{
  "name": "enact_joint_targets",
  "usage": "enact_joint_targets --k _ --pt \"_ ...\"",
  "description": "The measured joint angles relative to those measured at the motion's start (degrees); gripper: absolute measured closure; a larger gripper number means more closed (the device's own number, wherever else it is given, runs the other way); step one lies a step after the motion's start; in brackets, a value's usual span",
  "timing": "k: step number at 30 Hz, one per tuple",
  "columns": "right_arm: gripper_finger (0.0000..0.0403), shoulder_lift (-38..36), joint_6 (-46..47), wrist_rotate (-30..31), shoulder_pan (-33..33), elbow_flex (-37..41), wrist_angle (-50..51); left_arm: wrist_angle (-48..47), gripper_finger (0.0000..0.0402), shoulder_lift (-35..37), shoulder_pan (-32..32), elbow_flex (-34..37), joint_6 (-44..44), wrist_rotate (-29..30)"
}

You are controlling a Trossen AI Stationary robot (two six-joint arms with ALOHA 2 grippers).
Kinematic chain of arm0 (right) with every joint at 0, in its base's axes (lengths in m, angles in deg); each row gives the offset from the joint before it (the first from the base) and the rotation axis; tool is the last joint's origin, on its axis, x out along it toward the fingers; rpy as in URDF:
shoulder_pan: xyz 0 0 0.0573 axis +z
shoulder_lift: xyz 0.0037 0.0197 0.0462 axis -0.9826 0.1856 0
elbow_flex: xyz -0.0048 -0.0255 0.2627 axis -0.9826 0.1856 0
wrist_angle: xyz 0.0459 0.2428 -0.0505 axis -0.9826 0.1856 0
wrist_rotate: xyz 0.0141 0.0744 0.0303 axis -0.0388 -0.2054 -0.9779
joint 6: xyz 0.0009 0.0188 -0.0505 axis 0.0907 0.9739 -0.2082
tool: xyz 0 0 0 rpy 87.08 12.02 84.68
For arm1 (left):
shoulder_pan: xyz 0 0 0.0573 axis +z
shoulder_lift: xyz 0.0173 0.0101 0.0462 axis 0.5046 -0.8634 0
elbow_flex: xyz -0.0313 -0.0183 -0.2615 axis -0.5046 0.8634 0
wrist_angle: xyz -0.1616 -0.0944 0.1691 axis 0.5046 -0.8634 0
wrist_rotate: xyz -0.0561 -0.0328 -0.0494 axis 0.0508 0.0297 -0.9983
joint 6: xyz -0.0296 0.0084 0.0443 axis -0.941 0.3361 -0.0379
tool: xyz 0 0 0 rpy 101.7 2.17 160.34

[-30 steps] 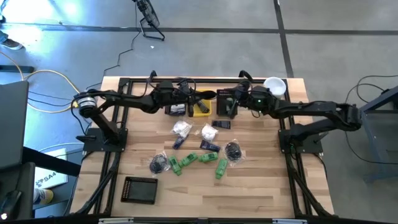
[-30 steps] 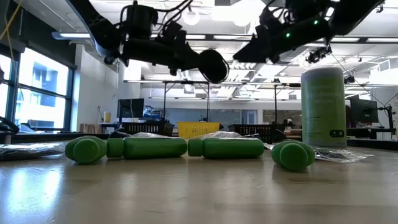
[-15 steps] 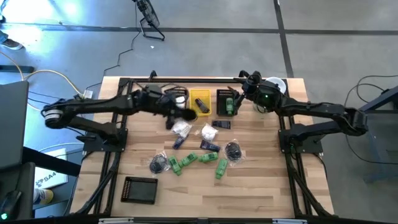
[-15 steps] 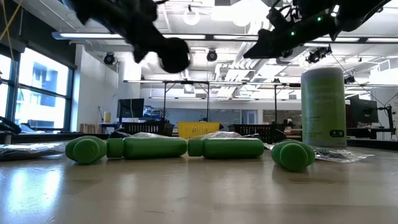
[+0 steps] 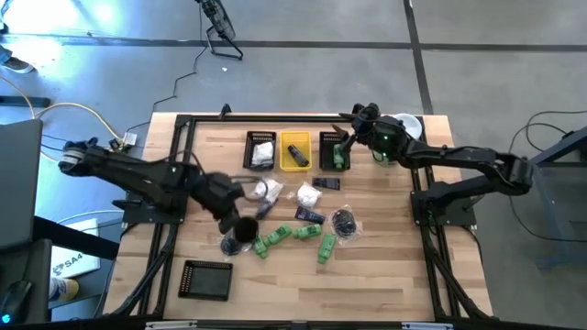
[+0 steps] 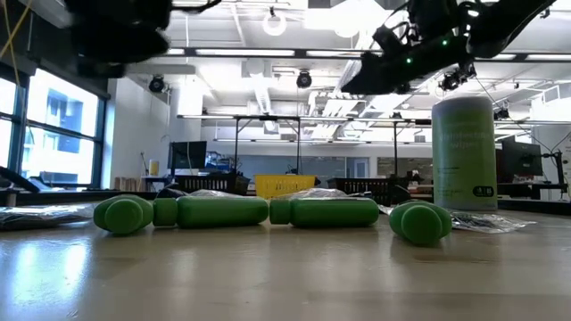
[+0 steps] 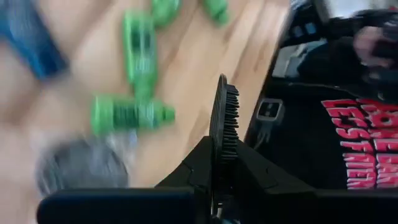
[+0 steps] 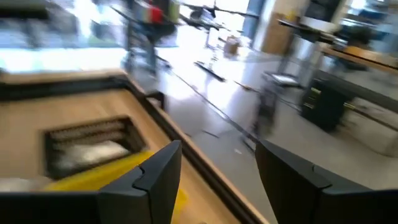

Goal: Pick & Place Travel size toiletries
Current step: Put the black hairbrush into the bottom black bin

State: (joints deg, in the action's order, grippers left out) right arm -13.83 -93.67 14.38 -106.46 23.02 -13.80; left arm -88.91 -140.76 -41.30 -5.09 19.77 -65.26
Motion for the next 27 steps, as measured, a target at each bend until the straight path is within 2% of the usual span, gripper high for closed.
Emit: enact_joint_targets --k 4,8,12,17,27 --pt "0.0204 1.0 -0.9 -5.2 0.0 0.0 -2.8 -0.4 0.0371 -1.2 -6.1 0.1 -13.0 0.5" --pt "0.0204 1.2 -1.5 -4.9 0.0 0.0 -3.8 -1.3 0.0371 -1.6 -11.1 0.0 -25.5 -0.3" --pt "0.0204 1.2 -1.8 -4.9 0.0 0.0 -3.8 -4.8 0.0371 -1.7 -15.5 0.0 -33.6 -0.4" --pt "0.0204 1.2 -2.9 -5.0 0.0 0.0 -5.9 -8.4 0.0371 -2.3 -20.8 0.0 -37.8 0.8" --pt "0.0204 1.2 -4.9 -4.7 -0.1 0.0 -7.0 -14.4 0.0371 -6.5 -28.4 0.0 -39.4 0.9"
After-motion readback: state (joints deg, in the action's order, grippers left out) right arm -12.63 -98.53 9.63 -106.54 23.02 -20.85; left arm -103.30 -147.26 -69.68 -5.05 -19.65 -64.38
